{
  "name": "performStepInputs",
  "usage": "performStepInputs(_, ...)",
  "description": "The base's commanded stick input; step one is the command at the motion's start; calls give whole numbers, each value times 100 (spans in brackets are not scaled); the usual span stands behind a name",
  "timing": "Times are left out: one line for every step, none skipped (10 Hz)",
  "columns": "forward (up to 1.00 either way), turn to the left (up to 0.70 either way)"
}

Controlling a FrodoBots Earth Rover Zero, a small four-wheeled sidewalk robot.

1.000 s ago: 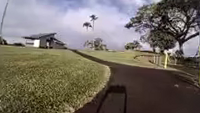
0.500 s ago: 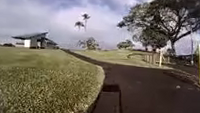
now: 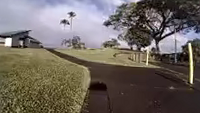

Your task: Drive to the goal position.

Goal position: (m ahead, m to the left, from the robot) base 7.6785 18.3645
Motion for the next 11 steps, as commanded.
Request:
performStepInputs(70,0)
performStepInputs(70,0)
performStepInputs(70,0)
performStepInputs(70,0)
performStepInputs(70,0)
performStepInputs(70,0)
performStepInputs(70,0)
performStepInputs(70,0)
performStepInputs(70,0)
performStepInputs(70,0)
performStepInputs(70,0)
